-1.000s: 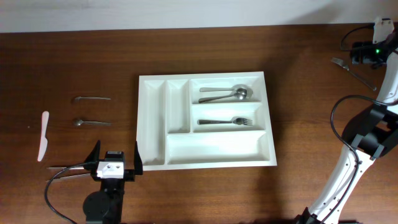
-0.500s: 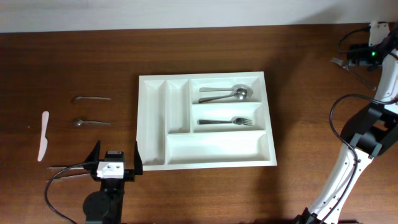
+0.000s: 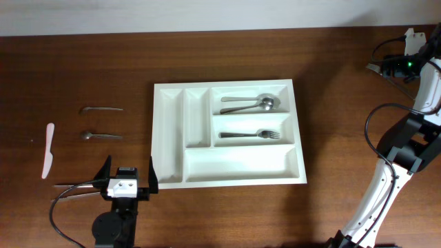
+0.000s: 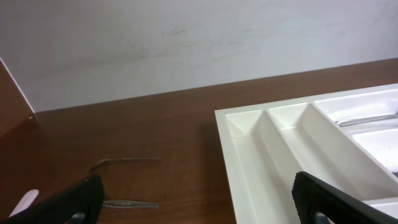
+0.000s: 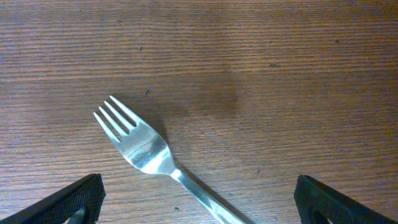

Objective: Pack container
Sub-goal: 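Lower the right gripper over the silver fork at the right edge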

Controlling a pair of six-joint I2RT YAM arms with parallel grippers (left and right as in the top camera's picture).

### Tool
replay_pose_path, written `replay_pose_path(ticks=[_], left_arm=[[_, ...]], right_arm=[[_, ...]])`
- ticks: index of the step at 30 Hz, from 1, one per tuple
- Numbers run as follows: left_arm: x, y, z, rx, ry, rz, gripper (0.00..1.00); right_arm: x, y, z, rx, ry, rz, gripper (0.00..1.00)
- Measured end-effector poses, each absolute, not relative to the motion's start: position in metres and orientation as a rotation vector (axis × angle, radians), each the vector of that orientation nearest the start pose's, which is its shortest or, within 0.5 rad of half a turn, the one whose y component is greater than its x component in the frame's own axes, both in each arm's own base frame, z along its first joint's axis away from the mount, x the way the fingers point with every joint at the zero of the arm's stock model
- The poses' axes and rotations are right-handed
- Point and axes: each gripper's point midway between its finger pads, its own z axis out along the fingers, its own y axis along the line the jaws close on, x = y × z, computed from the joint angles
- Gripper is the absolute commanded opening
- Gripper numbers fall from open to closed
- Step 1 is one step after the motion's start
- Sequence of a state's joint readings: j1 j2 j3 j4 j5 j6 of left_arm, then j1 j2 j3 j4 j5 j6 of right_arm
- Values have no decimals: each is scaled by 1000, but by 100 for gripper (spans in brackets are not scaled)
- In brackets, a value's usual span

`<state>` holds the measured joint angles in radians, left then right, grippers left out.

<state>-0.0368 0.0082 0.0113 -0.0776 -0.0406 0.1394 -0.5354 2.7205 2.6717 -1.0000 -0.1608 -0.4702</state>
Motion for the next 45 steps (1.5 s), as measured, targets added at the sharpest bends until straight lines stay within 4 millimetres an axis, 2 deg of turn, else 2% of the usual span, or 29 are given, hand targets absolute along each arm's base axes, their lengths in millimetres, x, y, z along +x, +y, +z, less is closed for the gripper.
replay_pose_path(ticks=[7,22,42,45], left_arm=[[246,-2,158,114,1643,112,99],[246,-2,158,114,1643,112,99],[246,-2,160,113,1633,112,99],[246,-2,161,113,1632,112,99]], right_arm=[[556,-296,53,25,2610,-132,99],[542,-287,8,40,2704,-60,99],[536,-287,4,51,2728,-62,100],[534,-286,4,45,2741,-60,97]])
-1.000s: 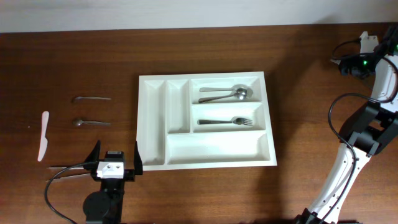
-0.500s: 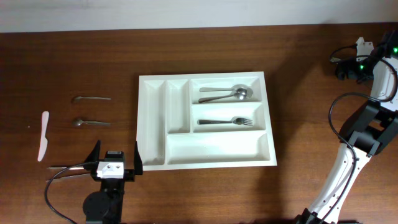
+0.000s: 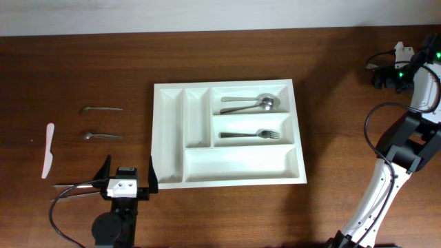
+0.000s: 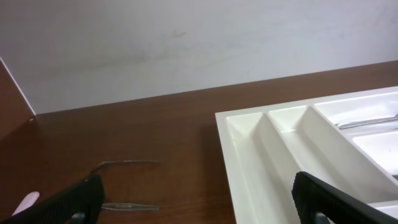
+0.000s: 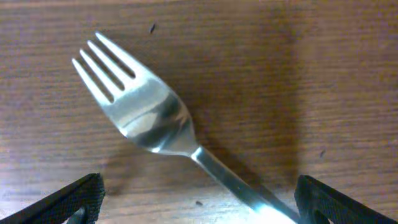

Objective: Pack container
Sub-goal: 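Lower the right gripper over the silver fork at the right edge, then close the right gripper on the fork handle and lift it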

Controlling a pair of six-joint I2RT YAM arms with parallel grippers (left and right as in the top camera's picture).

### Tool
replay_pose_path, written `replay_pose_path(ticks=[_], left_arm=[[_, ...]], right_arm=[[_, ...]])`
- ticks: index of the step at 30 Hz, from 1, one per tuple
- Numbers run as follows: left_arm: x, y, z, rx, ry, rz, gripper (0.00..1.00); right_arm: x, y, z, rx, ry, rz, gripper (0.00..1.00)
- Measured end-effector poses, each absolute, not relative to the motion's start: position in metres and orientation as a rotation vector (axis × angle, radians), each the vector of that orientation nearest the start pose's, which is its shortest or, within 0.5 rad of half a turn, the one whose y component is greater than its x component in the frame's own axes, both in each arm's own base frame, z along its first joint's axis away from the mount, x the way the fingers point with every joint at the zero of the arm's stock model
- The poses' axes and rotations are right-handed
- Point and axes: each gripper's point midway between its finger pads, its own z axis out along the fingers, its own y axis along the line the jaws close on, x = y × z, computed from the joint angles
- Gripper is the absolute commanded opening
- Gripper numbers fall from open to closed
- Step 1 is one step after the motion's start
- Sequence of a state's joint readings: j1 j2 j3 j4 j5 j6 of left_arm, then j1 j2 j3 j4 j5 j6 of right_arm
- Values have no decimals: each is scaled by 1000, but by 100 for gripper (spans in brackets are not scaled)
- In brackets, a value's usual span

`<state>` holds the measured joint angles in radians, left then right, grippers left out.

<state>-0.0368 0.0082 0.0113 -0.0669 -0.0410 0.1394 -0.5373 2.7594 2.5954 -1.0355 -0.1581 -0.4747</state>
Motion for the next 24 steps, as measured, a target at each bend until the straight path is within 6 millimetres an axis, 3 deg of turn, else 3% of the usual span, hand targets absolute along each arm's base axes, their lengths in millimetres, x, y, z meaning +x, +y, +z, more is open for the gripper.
replay_pose_path(ticks=[7,12,17,24], left_arm=[[246,-2,161,113,1632,112,99],[246,-2,161,113,1632,112,99],[246,-2,161,113,1631,112,99],[246,-2,161,113,1631,112,99]], right_arm=[[532,-285,4,37,2747,-55,88],[532,-285,4,22,2749,-56,66],[531,-285,4,20,2752,-59,66],[530,-285,4,12,2755,-62,46]])
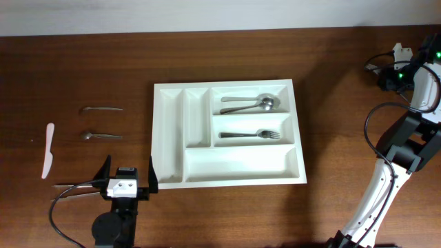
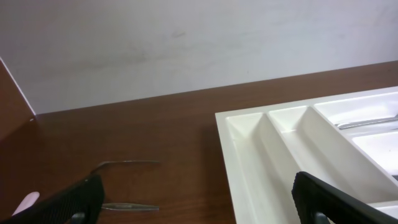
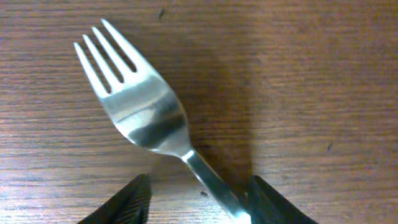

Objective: Pack container
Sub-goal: 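Close the right gripper on the fork handle and lift it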

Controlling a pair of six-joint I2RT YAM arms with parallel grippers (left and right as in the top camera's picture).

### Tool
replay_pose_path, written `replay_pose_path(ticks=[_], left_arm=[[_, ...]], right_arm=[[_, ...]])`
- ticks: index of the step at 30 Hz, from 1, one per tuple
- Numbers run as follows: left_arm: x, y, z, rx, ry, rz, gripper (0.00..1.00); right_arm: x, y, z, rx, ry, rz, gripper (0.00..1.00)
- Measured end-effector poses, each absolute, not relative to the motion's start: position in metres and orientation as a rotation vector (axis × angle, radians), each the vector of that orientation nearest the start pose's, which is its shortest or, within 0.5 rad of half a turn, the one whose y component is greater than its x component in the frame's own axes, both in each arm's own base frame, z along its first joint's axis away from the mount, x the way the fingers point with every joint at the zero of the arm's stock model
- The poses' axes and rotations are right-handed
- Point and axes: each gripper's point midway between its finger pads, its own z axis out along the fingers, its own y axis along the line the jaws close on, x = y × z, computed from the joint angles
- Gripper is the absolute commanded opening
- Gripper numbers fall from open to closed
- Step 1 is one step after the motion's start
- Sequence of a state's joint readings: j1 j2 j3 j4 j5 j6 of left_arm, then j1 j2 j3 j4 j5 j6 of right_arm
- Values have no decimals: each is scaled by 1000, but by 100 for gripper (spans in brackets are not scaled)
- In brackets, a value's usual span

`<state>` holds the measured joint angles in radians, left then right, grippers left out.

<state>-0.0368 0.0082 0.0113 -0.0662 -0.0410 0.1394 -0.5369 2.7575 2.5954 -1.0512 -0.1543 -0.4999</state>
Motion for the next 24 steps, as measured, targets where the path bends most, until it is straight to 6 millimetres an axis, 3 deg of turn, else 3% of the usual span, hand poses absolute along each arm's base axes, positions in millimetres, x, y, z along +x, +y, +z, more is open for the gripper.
replay_pose_path(ticks=[13,24], left_arm=[[246,-2,161,113,1631,112,99],[246,-2,161,113,1631,112,99]], right_arm=[[528,-285,3,10,2766,-68,11],[527,-285,3,14,2774,-71,4]])
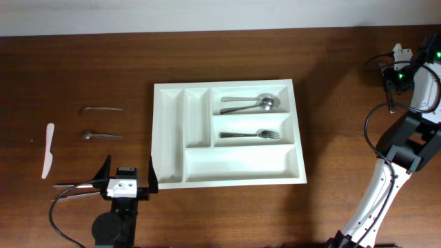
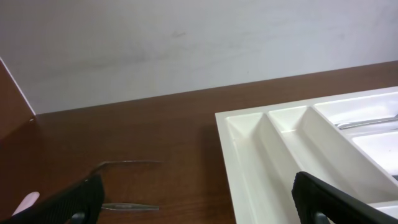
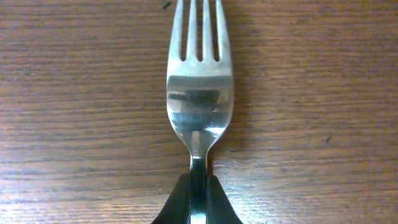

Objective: Pack container
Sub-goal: 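Close the right gripper on the fork handle and lift it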

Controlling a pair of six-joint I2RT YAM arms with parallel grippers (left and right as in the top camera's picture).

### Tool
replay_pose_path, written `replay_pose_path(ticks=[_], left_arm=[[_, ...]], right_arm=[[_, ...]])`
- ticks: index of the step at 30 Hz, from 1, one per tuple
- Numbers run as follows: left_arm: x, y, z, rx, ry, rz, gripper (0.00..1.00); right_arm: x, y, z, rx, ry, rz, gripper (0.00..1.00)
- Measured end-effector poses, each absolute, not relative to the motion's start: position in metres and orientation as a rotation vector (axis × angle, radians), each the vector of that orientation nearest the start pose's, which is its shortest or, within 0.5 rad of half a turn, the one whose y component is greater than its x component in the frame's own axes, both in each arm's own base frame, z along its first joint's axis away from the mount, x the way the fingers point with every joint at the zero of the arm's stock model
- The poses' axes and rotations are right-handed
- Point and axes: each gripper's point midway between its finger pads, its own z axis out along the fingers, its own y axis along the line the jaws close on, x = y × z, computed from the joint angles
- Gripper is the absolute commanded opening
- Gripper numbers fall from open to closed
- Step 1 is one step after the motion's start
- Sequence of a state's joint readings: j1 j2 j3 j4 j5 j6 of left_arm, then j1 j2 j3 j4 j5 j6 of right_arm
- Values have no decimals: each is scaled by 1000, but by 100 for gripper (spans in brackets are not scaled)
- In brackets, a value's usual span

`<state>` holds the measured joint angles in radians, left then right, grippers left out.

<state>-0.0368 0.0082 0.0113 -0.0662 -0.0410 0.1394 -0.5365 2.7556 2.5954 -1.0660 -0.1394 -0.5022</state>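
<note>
A steel fork (image 3: 199, 93) lies on the brown table at the far right, tines pointing away from the wrist camera. My right gripper (image 3: 198, 183) is shut on its handle; from overhead it sits at the table's right edge (image 1: 394, 77). The white cutlery tray (image 1: 169, 138) is at the table's middle. It holds spoons (image 1: 251, 105) in the upper right compartment and a fork (image 1: 251, 134) below them. My left gripper (image 2: 196, 208) is open and holds nothing, just off the tray's front left corner (image 1: 127, 180).
Left of the tray lie two steel utensils (image 1: 101, 109) (image 1: 102, 136) and a white plastic knife (image 1: 48, 149). A thin utensil (image 1: 74, 184) lies beside the left gripper. The right arm's cables loop along the right edge (image 1: 375, 131).
The right gripper's fingers, half closed on either side of the slanted fork handle, are now shut on it. The fork now lies straight in line with the gripper. The left arm is unchanged.
The right gripper first stood wide open well above the fork on the table. It was then lower and closer, still open, then half closed around the handle. Now it grips the handle. The left arm and the tray's contents stayed as they were.
</note>
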Motion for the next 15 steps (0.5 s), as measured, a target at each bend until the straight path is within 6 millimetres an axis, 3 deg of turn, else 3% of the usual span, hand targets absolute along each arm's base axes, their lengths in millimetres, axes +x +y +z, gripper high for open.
replay_pose_path(ticks=[15], left_arm=[[246,-2,161,113,1631,112,99]], right_arm=[[527,-280,5,26,2793,-90,4]])
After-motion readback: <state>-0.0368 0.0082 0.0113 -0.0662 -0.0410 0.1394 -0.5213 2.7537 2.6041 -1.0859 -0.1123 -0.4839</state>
